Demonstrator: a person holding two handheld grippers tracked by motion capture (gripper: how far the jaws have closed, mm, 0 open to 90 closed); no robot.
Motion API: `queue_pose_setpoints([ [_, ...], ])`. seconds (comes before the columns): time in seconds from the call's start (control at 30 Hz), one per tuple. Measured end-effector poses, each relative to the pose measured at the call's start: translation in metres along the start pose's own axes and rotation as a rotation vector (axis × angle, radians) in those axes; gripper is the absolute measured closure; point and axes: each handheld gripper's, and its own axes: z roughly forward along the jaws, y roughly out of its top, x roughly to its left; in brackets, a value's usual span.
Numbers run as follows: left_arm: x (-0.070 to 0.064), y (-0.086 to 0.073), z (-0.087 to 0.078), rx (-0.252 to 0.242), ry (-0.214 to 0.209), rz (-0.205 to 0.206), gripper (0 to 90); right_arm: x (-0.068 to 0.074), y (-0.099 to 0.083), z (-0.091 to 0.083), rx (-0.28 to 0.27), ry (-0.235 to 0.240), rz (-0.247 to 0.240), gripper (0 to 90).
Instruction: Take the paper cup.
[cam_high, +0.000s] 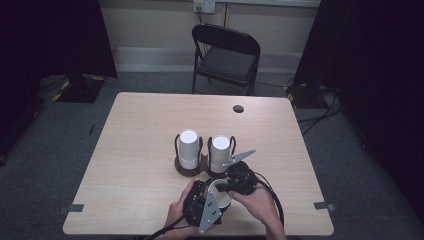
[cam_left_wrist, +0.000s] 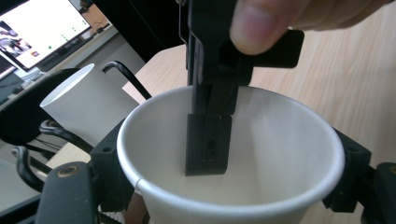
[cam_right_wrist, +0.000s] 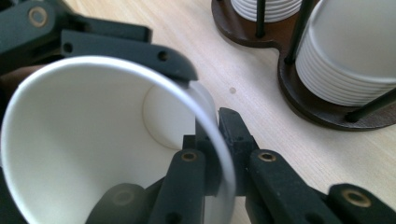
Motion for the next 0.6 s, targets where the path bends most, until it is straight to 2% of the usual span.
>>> queue_pose_setpoints([
  [0.03, -0.0003, 0.0006, 0.0007, 0.005, 0.008, 0.014, 22.4, 0.0001, 0.0006, 0.0005, 0.001, -0.004, 0.0, 87.3],
  [0.1, -0.0007, 0.0011, 0.001, -0.002, 0.016, 0.019, 22.4, 0.0003, 0.0008, 0.0013, 0.001, -0.005, -0.001, 87.0],
  [0.3, 0.0032, -0.002, 0.0, -0.001, 0.029, -0.002, 22.5, -0.0005, -0.0006, -0.0006, -0.014, -0.012, 0.013, 81.9],
  [0.43, 0.0044, -0.0026, -0.0014, -0.007, 0.028, -0.033, 22.6, -0.0026, -0.0025, -0.0048, -0.073, -0.015, 0.036, 77.7],
  [0.6, 0.0061, -0.0046, -0.0021, -0.02, 0.027, -0.078, 22.6, -0.0029, -0.0051, -0.0083, -0.111, -0.021, 0.049, 72.5],
])
